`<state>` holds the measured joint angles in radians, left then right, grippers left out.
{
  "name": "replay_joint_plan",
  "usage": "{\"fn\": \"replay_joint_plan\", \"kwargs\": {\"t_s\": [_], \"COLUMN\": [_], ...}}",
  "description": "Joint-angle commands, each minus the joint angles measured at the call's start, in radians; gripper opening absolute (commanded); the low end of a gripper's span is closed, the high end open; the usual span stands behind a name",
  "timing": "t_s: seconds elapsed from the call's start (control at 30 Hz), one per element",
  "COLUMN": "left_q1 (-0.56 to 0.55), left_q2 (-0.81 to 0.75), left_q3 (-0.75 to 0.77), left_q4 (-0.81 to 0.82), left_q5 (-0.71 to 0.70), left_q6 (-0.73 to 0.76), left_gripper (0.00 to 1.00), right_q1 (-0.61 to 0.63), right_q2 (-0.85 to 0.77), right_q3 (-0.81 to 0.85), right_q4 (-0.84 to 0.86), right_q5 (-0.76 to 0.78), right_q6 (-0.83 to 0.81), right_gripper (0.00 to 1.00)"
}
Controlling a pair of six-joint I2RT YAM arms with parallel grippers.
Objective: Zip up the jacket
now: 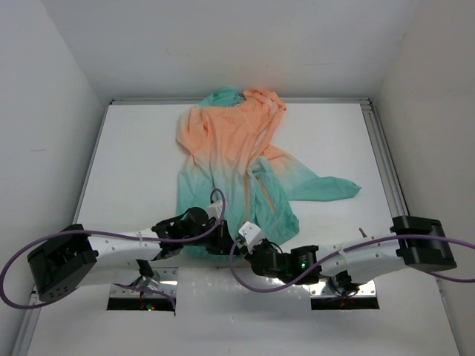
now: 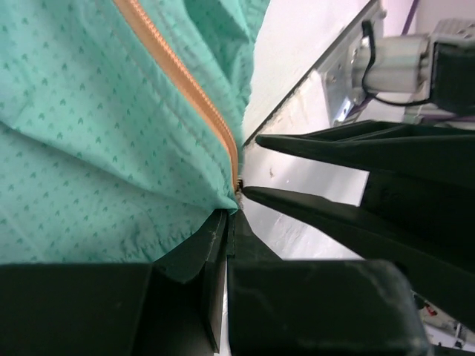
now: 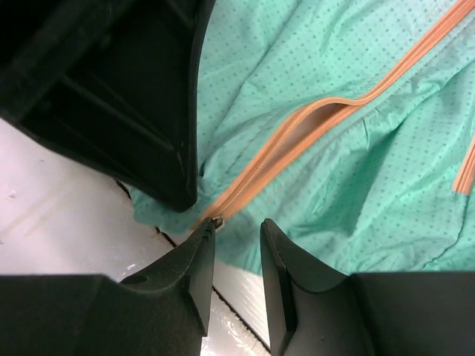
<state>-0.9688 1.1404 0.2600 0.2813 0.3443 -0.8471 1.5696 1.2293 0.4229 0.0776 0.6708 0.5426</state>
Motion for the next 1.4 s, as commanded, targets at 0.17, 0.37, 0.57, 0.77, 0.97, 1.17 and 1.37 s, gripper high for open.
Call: {"fn": "replay_joint_plan", "kwargs": {"t_s": [0.17, 0.37, 0.57, 0.77, 0.97, 1.17, 1.37], "left_q1": [0.031, 0.031, 0.031, 0.031, 0.033, 0.033, 0.036], "left_q2": [-0.045, -0.041, -0.041, -0.045, -0.045, -0.047, -0.044], "left_q3": [0.002, -0.008, -0.005, -0.007, 0.002, 0.004, 0.005], "left_q4": [0.052, 0.042, 0.048, 0.048, 0.048, 0.048, 0.042], "left_q5": [0.029, 0.027, 0.024, 0.015, 0.013, 0.013, -0.007], "left_q6": [-0.018, -0.006, -0.009, -0.012, -0.018, -0.02, -0.012], "left_gripper": [0.0, 0.0, 0.0, 0.0, 0.0, 0.0, 0.0], "right_q1": [0.196, 0.222, 0.233, 0.256, 0.288, 0.29, 0.351], "right_q2": [0.013, -0.014, -0.001, -0.028, 0.028, 0.036, 0.022], "right_q3": [0.059, 0.071, 0.089, 0.037, 0.091, 0.096, 0.117], "right_q4": [0.001, -0.007, -0.036, -0.013, -0.075, -0.075, -0.108], "right_q5": [0.03, 0.039, -0.004, 0.006, 0.03, 0.061, 0.078], "right_q6": [-0.018, -0.016, 0.016, 0.094, 0.102, 0.105, 0.096], "right_gripper": [0.3, 0.3, 0.31, 0.33, 0.35, 0.34, 0.34]}}
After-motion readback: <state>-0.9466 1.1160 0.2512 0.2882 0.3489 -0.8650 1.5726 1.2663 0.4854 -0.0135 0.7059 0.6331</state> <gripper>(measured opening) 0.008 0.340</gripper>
